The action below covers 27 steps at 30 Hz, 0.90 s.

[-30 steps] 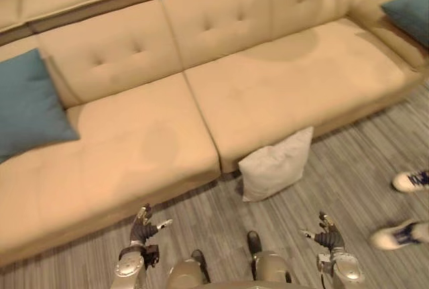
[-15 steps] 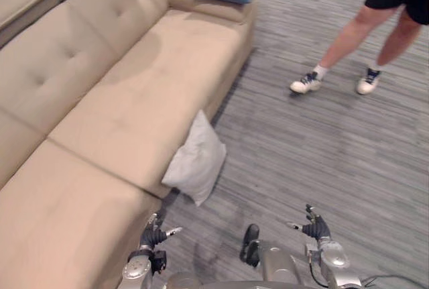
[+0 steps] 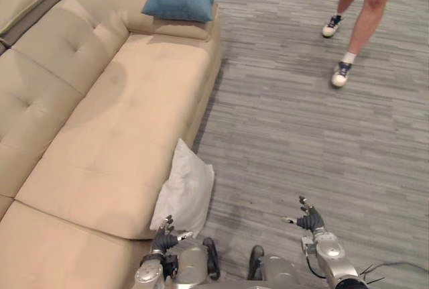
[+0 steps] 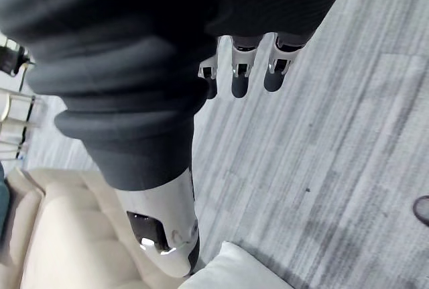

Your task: Pick up cushions and gather them together orderly.

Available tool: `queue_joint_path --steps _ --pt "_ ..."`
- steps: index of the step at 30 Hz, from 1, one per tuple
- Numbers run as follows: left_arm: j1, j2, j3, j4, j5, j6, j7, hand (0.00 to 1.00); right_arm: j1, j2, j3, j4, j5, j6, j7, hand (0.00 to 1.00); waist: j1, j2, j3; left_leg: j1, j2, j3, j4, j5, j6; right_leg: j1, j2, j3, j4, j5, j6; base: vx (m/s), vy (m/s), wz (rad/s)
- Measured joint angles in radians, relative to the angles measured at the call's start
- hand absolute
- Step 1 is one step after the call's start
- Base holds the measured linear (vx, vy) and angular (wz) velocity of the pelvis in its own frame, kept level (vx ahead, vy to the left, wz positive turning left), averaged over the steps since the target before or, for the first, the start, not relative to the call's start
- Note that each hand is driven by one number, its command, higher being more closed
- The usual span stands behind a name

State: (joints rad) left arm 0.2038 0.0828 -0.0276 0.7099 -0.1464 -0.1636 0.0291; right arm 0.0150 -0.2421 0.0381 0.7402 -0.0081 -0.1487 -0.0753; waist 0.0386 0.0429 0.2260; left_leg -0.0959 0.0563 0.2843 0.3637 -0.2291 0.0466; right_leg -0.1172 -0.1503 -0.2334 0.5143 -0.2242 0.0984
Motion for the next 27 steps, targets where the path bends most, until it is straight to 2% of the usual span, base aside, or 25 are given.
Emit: queue_joint_path --steps 1,2,3,4,5,6,7,8,9,10,11,12,13,16,17,18,19,20,21,22,23,27 --pt "0.003 0.003 0.000 0.000 0.000 0.000 0.001 0.00 0.000 0.003 0.000 0.000 -0.002 0.000 0.000 0.00 -0.002 0.000 -0.001 0.013 -0.010 -0.012 -0.001 -0.009 0.004 -0.014 -0.017 0.002 0.062 0.001 0.002 0.33 0.153 0.58" --pt "0.000 0.015 -0.002 0.000 0.000 0.000 0.008 0.00 0.003 0.009 0.000 0.000 -0.003 0.000 0.001 0.00 -0.006 -0.005 0.000 0.049 -0.034 -0.043 -0.011 -0.017 0.017 -0.050 -0.043 0.008 0.196 0.012 0.019 0.34 0.115 1.03" --pt "-0.004 0.029 -0.002 -0.003 0.000 0.000 0.019 0.00 0.008 0.015 0.000 0.000 -0.003 0.000 0.002 0.00 -0.024 -0.008 -0.004 0.065 -0.044 -0.093 -0.015 -0.024 0.027 -0.060 -0.049 0.032 0.241 -0.021 0.011 0.36 0.038 1.25" --pt "-0.013 0.030 -0.001 -0.003 0.000 -0.001 0.023 0.00 0.006 0.016 0.000 0.000 -0.003 -0.001 0.002 0.00 -0.025 -0.006 -0.005 0.072 -0.046 -0.128 -0.015 -0.024 0.027 -0.069 -0.036 0.046 0.230 -0.045 0.002 0.43 -0.005 1.29" --pt "-0.025 0.040 0.000 -0.003 -0.001 -0.001 0.031 0.00 0.004 0.016 0.000 0.000 -0.003 -0.001 0.002 0.00 -0.022 -0.001 -0.008 0.077 -0.046 -0.180 -0.029 -0.024 0.027 -0.098 -0.002 0.070 0.202 -0.066 -0.011 0.41 -0.073 1.29" --pt "-0.042 0.041 0.001 -0.004 -0.002 -0.001 0.040 0.00 0.000 0.015 -0.001 0.000 -0.002 -0.002 0.001 0.00 -0.027 0.009 -0.007 0.079 -0.040 -0.254 -0.048 -0.020 0.020 -0.136 0.052 0.150 0.142 -0.069 -0.018 0.33 -0.091 1.35" --pt "-0.054 0.043 0.000 -0.004 -0.006 -0.001 0.041 0.00 0.004 0.015 -0.003 -0.003 -0.001 -0.001 0.000 0.00 -0.030 0.012 -0.007 0.076 -0.041 -0.301 -0.051 -0.018 0.017 -0.159 0.087 0.208 0.112 -0.067 -0.017 0.32 -0.153 1.65" --pt "-0.076 0.043 0.000 -0.003 -0.017 -0.001 0.043 0.00 0.021 0.015 -0.008 -0.014 0.002 -0.001 -0.004 0.00 -0.032 0.011 -0.007 0.072 -0.045 -0.368 -0.046 -0.017 0.015 -0.185 0.124 0.309 0.063 -0.059 -0.005 0.25 -0.156 1.50" --pt "-0.087 0.042 0.000 -0.003 -0.020 -0.002 0.045 0.00 0.031 0.016 -0.011 -0.019 0.003 -0.001 -0.008 0.00 -0.036 0.008 -0.006 0.072 -0.054 -0.406 -0.035 -0.018 0.013 -0.188 0.135 0.356 0.028 -0.047 0.006 0.32 -0.238 2.11" --pt "-0.097 0.039 0.001 -0.004 -0.020 -0.008 0.045 0.00 0.058 0.020 -0.018 -0.021 0.011 -0.002 -0.011 0.00 -0.047 -0.015 -0.015 0.074 -0.080 -0.473 -0.006 -0.032 -0.032 -0.166 0.116 0.424 -0.090 0.044 0.002 0.35 -0.304 2.13" --pt "-0.103 0.022 0.005 0.009 -0.021 -0.017 0.045 0.00 0.074 0.025 -0.025 -0.016 0.016 0.000 -0.012 0.00 -0.044 -0.020 -0.009 0.081 -0.087 -0.509 0.022 -0.066 -0.080 -0.152 0.098 0.398 -0.094 0.089 -0.011 0.40 -0.372 1.96" --pt "-0.101 0.003 0.014 0.008 -0.021 -0.017 0.047 0.00 0.073 0.026 -0.033 -0.020 0.018 0.001 -0.014 0.00 -0.039 0.001 -0.014 0.070 -0.061 -0.520 0.031 -0.070 -0.089 -0.153 0.104 0.363 -0.072 0.089 -0.011 0.36 -0.374 1.49" --pt "-0.092 -0.031 0.021 0.006 -0.021 -0.019 0.045 0.00 0.077 0.027 -0.055 -0.053 0.030 -0.002 -0.018 0.00 -0.025 0.020 -0.023 0.054 -0.031 -0.530 0.030 -0.048 -0.126 -0.149 0.105 0.295 -0.062 0.080 -0.025 0.24 -0.285 1.02" --pt "-0.071 -0.046 0.021 0.005 -0.037 -0.019 0.042 0.00 0.081 0.060 -0.082 -0.099 0.050 -0.017 -0.018 0.00 -0.022 0.024 -0.025 0.031 0.018 -0.480 0.020 -0.012 -0.185 -0.110 0.096 0.174 -0.063 0.061 -0.053 0.15 -0.264 1.15" --pt "-0.068 -0.047 0.021 0.005 -0.038 -0.019 0.042 0.00 0.085 0.068 -0.084 -0.103 0.054 -0.022 -0.018 0.00 -0.022 0.021 -0.023 0.026 0.028 -0.442 0.022 -0.001 -0.193 -0.094 0.090 0.149 -0.064 0.054 -0.064 0.07 -0.201 1.17" --pt "-0.064 -0.048 0.020 0.006 -0.039 -0.019 0.041 0.00 0.094 0.080 -0.101 -0.106 0.057 -0.024 -0.022 0.00 -0.021 0.007 -0.015 0.014 0.044 -0.359 0.023 0.007 -0.191 -0.069 0.074 0.110 -0.068 0.041 -0.080 0.04 -0.158 1.06" --pt "-0.063 -0.050 0.018 0.007 -0.039 -0.018 0.041 0.00 0.103 0.083 -0.103 -0.105 0.058 -0.024 -0.028 0.00 -0.022 0.004 -0.012 0.005 0.068 -0.255 0.022 0.008 -0.188 -0.051 0.063 0.069 -0.075 0.032 -0.085 0.01 -0.150 1.20" --pt "-0.065 -0.049 0.016 0.008 -0.039 -0.018 0.040 0.00 0.104 0.083 -0.108 -0.094 0.059 -0.024 -0.033 0.00 -0.023 0.005 -0.014 -0.002 0.089 -0.120 0.016 0.013 -0.159 -0.043 0.049 0.037 -0.084 0.016 -0.083 -0.02 -0.076 0.97" --pt "-0.069 -0.044 0.016 0.009 -0.039 -0.018 0.041 0.00 0.103 0.081 -0.116 -0.088 0.059 -0.024 -0.034 0.00 -0.023 0.000 -0.012 -0.011 0.094 -0.054 0.014 0.017 -0.126 -0.043 0.038 0.026 -0.085 0.002 -0.087 -0.04 -0.030 0.78" --pt "-0.069 -0.036 0.017 0.012 -0.039 -0.018 0.041 0.00 0.099 0.081 -0.119 -0.077 0.059 -0.024 -0.035 0.00 -0.020 -0.007 -0.010 -0.024 0.096 -0.009 0.016 0.022 -0.115 -0.042 0.025 0.012 -0.093 -0.009 -0.085 -0.09 0.030 0.58" --pt "-0.064 -0.025 0.017 0.032 -0.038 -0.017 0.041 0.00 0.097 0.087 -0.116 -0.056 0.059 -0.024 -0.034 0.00 -0.018 -0.006 -0.010 -0.041 0.097 0.017 0.017 0.029 -0.103 -0.042 0.014 -0.005 -0.104 -0.006 -0.080 -0.09 0.047 0.51" --pt "-0.036 0.021 0.019 0.066 -0.035 -0.014 0.042 0.00 0.090 0.096 -0.109 0.007 0.055 -0.018 -0.036 0.00 -0.020 -0.008 -0.011 -0.067 0.081 -0.005 0.015 0.033 -0.096 -0.028 0.005 -0.020 -0.137 0.013 -0.056 -0.08 0.078 0.23"
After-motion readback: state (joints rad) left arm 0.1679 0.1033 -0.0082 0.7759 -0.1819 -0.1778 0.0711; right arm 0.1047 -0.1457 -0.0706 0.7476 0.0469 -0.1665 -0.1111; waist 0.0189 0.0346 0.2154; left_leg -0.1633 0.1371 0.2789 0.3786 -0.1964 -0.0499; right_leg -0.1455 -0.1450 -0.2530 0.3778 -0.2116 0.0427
